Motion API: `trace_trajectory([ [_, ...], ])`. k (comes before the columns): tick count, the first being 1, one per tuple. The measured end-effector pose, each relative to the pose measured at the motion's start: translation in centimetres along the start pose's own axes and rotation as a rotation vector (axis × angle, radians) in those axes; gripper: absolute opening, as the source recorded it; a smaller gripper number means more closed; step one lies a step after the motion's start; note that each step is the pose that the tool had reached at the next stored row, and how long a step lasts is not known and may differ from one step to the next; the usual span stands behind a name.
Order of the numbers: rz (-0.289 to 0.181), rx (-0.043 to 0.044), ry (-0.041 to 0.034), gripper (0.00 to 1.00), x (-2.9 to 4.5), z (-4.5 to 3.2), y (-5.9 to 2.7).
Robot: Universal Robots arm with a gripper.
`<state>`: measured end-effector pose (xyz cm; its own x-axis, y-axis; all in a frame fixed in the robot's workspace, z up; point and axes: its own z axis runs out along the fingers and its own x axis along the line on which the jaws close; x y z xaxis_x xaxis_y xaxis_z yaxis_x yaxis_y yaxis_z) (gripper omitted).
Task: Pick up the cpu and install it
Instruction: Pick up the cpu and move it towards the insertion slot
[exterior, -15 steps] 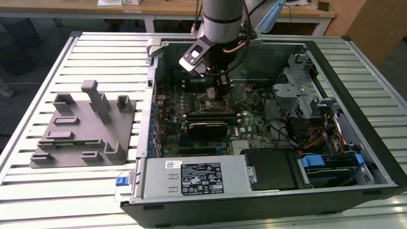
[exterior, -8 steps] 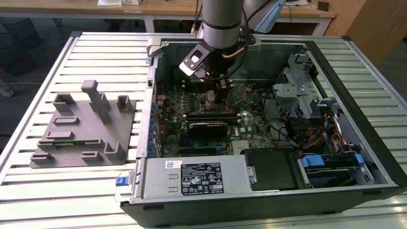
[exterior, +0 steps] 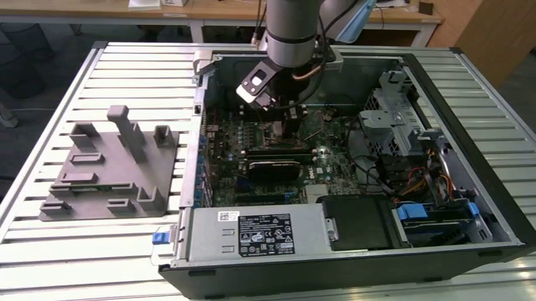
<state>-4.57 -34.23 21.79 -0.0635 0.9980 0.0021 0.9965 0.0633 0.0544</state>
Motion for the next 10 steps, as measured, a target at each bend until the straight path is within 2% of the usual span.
trace_trajectory([
  [10,0.000,0.0000,0.0000,0.53,0.01,0.87,-0.05],
])
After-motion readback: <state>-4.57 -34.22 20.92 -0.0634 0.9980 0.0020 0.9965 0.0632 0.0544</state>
